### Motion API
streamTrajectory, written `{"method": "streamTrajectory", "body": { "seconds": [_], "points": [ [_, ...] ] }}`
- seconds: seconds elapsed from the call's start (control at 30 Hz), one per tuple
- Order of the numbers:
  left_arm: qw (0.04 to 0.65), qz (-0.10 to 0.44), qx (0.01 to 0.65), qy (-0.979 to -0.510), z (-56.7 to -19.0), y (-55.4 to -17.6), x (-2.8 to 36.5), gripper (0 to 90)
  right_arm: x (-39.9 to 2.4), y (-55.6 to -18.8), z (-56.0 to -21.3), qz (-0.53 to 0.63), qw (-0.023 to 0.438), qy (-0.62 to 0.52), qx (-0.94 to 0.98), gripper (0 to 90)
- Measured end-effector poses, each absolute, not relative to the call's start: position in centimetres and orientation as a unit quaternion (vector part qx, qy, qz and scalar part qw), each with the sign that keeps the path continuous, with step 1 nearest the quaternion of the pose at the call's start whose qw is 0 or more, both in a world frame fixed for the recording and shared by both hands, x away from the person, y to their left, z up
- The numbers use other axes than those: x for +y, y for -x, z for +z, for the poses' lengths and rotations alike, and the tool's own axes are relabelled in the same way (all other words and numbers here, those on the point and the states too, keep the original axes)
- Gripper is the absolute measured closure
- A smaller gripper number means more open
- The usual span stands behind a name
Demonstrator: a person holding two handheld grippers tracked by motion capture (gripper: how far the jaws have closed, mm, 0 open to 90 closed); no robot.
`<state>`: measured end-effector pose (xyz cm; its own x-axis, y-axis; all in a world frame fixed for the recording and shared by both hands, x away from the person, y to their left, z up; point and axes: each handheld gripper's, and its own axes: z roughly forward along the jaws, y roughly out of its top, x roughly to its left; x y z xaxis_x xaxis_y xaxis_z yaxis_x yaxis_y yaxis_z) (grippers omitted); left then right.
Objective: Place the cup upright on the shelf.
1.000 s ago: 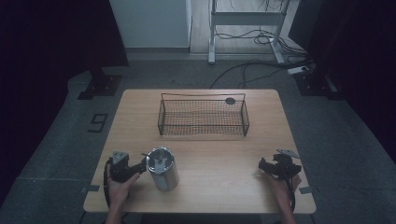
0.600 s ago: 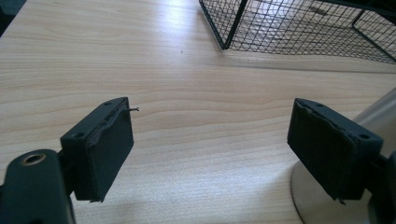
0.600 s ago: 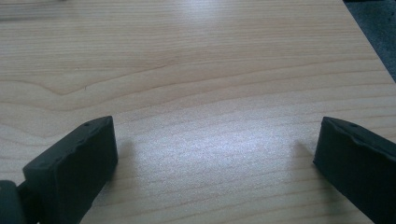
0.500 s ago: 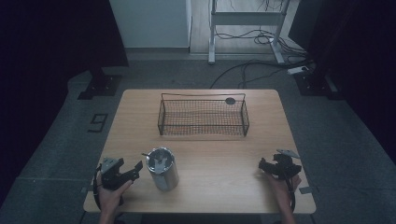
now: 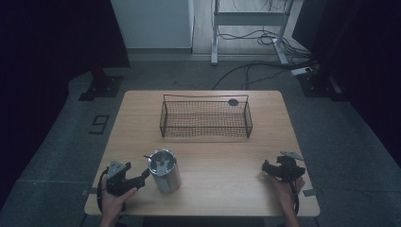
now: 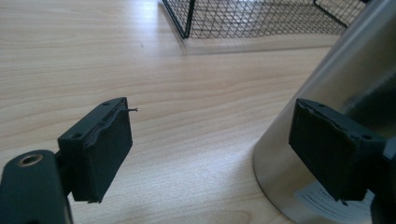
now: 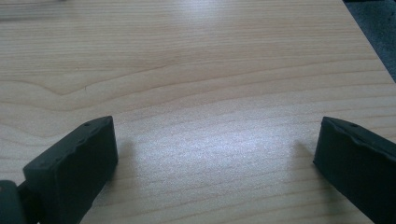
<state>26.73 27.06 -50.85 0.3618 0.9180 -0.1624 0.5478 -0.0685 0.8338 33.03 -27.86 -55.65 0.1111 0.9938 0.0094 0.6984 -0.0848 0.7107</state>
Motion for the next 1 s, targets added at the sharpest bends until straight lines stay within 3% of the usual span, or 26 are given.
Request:
{"method": "streamTrajectory", "body": {
  "seconds": [1.0],
  "points": [
    [0.484,0.191,0.490,-0.699,-49.1,-25.5,26.8,13.1,-27.9,-33.0,-55.6,0.260,0.284,-0.689,0.614,0.0]
  ]
}}
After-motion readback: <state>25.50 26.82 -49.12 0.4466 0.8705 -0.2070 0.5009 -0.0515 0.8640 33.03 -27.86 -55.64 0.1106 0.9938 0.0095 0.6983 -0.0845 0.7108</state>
